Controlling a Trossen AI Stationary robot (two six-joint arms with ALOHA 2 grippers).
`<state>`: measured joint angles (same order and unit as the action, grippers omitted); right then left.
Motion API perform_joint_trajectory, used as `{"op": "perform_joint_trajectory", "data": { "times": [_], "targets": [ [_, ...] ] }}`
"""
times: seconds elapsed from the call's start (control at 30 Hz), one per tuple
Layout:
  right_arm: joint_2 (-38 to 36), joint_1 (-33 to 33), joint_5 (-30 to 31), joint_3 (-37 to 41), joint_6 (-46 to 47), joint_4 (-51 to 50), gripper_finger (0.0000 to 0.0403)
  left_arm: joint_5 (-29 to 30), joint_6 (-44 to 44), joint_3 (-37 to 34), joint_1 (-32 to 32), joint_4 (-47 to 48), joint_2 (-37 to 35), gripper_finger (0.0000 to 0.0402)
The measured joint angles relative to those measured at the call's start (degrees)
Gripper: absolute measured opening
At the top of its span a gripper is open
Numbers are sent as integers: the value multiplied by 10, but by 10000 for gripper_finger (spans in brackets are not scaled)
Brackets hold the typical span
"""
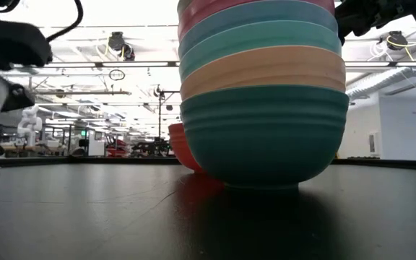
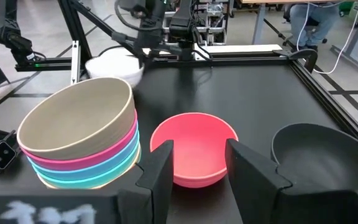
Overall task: Nest bowls inside each other
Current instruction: Stack the white bowl on top of the gray bowl
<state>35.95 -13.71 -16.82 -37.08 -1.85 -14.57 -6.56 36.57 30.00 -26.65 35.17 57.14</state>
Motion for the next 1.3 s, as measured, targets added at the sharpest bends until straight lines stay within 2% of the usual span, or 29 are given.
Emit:
{"op": "perform_joint_trajectory", "data": {
  "times": [0.1, 0.2, 0.53, 0.8, 0.93, 1.03, 1.17, 1.3],
  "targets": [
    [0, 0, 0, 0, -1, 1, 137, -22, -27, 2, 0, -46, 0, 12],
    [0, 0, 0, 0, -1, 1, 137, -23, -48, 10, 4, -51, 0, 7],
    [0, 0, 0, 0, -1, -2, 137, 37, -111, 58, 54, -41, 0, 5],
    [0, 0, 0, 0, -3, -4, 137, 72, -249, 202, 113, -34, 0, 4],
    [0, 0, 0, 0, -3, -5, 137, 107, -264, 269, 160, -35, 4, 4],
    [0, 0, 0, 0, -3, -5, 137, 105, -245, 305, 204, -27, 34, 4],
    [0, 0, 0, 0, -3, -7, 137, 75, -277, 364, 227, 2, 106, 4],
    [1, 0, 0, 0, -1, -9, 137, 70, -302, 468, 240, 105, 193, 4]
  ]
}}
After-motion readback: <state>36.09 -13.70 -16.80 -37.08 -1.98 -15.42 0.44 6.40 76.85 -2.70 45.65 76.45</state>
